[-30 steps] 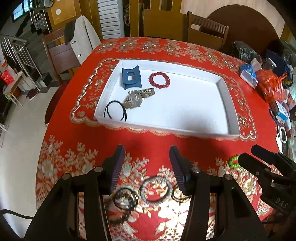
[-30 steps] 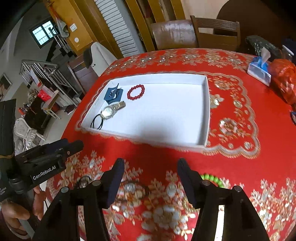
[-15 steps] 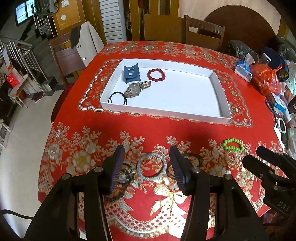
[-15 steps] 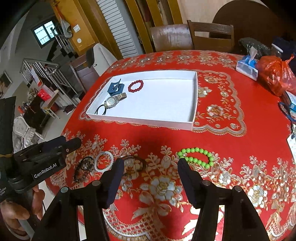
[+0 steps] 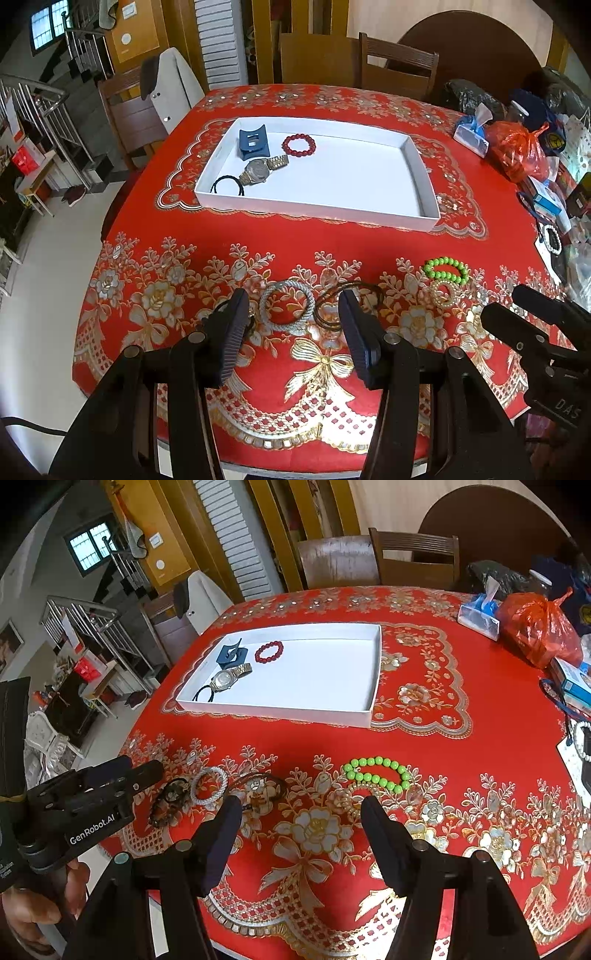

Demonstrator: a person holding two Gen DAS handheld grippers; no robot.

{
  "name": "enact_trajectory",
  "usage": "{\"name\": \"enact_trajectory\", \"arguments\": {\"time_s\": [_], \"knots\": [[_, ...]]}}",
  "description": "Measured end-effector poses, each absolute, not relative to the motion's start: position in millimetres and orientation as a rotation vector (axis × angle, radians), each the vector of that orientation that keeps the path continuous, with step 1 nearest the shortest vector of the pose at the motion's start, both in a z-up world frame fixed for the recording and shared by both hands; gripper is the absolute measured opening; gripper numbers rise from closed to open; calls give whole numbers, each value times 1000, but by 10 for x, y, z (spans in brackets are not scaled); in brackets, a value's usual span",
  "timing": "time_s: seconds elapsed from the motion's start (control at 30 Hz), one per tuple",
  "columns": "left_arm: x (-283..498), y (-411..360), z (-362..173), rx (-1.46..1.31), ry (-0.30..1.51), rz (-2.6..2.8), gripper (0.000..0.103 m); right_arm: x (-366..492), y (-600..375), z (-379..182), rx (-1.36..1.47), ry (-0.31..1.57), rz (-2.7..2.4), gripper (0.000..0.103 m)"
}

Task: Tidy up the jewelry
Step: 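Grasp the brown wooden bead bracelet with the left tool while the right tool grasps the gold spiral coil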

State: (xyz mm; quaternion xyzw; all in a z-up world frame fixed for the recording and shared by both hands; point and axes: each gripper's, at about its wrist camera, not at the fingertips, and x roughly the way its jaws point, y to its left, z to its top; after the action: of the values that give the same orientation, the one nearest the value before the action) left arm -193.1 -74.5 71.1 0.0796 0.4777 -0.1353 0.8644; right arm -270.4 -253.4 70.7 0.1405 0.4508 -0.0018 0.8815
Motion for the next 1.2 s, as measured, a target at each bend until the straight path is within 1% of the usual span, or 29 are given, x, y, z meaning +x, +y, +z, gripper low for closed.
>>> {"name": "enact_trajectory", "arguments": {"time_s": [0.53, 1.2], "knots": [[-2084, -844, 656, 200, 1003, -275, 50, -2821, -2610, 647, 303, 948, -3, 65], [-2073, -881, 553, 210, 1031, -269, 50, -2803, -2653, 545, 309, 976, -2, 65]]}}
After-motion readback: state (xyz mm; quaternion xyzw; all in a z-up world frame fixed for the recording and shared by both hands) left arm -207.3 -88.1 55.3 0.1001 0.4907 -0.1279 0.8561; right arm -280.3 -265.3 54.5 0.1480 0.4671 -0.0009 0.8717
